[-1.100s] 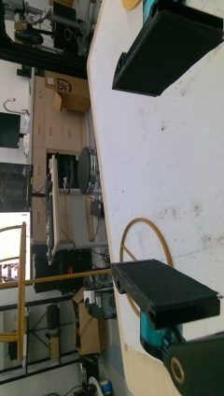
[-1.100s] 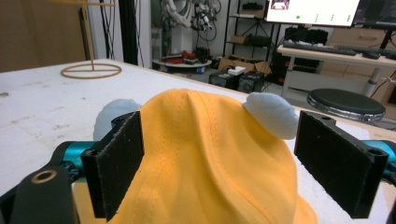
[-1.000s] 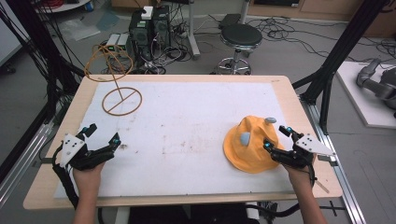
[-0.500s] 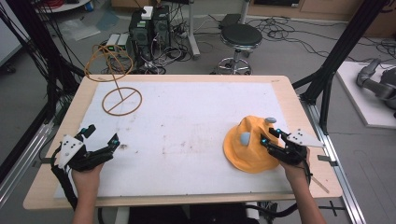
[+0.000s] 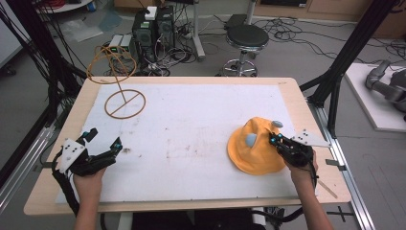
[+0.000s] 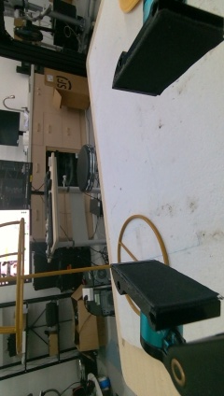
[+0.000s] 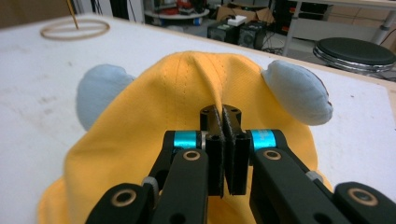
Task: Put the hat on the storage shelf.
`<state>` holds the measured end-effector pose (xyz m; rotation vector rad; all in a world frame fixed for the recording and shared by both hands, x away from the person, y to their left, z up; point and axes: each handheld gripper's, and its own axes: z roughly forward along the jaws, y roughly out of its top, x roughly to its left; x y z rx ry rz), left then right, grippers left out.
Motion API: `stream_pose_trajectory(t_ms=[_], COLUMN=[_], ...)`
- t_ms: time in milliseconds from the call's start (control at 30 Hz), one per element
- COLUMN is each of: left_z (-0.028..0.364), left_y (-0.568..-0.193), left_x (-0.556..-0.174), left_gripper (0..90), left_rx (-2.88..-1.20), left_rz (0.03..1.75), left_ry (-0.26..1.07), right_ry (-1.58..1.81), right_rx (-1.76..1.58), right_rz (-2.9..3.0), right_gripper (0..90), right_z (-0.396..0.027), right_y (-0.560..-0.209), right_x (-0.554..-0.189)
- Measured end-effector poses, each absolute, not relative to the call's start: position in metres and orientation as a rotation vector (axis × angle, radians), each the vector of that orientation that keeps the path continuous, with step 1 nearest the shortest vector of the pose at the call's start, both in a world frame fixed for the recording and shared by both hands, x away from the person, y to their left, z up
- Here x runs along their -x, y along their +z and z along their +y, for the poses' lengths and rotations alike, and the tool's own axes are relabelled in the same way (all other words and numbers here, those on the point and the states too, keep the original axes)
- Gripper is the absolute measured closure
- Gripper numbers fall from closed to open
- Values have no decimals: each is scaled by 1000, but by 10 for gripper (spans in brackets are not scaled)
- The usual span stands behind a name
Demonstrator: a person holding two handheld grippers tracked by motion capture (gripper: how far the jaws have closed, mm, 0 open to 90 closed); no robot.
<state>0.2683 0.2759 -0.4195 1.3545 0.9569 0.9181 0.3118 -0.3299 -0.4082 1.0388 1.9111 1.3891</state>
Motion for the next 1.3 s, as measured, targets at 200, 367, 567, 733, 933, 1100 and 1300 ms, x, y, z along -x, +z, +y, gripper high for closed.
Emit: stream_pose_trajectory(t_ms=[200,367,567,733,933,1100,1300], left_z=[276,277,276,276,277,278,279], left_y=[-419,-419,-420,-420,-421,-421,-422], left_x=[-268,-268,-268,-269,-268,-269,-269], left_gripper=[111,111,110,110,110,111,111], left_rx=[-1355,-1354,-1353,-1360,-1353,-1350,-1344], left_rz=[958,960,960,956,962,966,964], left_ry=[921,922,920,917,916,913,914], right_ry=[1496,1569,1621,1678,1717,1750,1787], right_rx=[-1040,-1038,-1026,-1008,-962,-929,-884], right_rz=[1851,1801,1766,1728,1695,1670,1647], right_gripper=[894,894,894,894,894,895,894], right_z=[-330,-328,-318,-303,-281,-260,-224], right_y=[-395,-383,-372,-352,-324,-303,-269], right_x=[-311,-314,-322,-331,-345,-355,-369])
